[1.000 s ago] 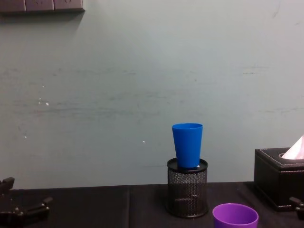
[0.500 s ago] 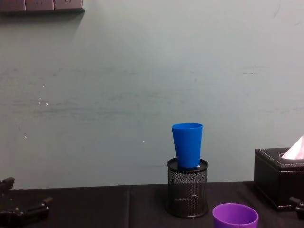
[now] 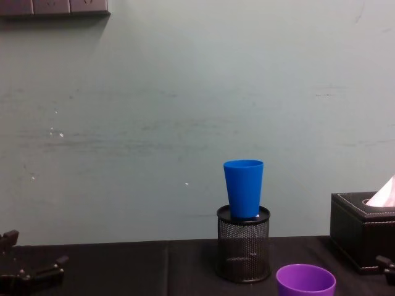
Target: Pick up one cup with a gripper and tap it against the other cup.
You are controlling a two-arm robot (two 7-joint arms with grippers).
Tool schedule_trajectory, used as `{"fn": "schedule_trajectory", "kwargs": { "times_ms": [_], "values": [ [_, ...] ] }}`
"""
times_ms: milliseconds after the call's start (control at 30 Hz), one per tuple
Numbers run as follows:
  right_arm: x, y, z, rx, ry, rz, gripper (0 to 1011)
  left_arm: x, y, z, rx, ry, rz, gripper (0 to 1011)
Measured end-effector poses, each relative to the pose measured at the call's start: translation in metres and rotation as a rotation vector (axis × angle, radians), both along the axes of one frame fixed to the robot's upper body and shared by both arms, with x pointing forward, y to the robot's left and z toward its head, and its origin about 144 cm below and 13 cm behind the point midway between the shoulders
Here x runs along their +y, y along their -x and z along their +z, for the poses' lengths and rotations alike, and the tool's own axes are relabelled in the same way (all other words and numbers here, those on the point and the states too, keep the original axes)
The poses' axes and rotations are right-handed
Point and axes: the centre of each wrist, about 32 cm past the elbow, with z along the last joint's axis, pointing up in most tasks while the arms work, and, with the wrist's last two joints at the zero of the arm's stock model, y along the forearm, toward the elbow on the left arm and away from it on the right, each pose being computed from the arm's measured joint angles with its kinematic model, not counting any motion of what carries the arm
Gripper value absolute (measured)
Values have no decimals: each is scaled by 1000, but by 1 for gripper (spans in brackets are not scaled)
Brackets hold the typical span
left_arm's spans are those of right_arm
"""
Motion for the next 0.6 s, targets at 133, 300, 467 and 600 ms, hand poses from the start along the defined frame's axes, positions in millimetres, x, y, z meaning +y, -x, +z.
{"fn": "schedule_trajectory", "kwargs": {
  "times_ms": [133,300,467,600],
  "values": [
    [0,0,0,0,0,0,1010,0,0,0,0,0,0,1000],
    [0,0,0,0,0,0,1010,0,0,0,0,0,0,1000],
    [0,0,0,0,0,0,1009,0,0,0,0,0,0,1000],
    [0,0,0,0,0,0,1010,0,0,0,0,0,0,1000]
  ]
}}
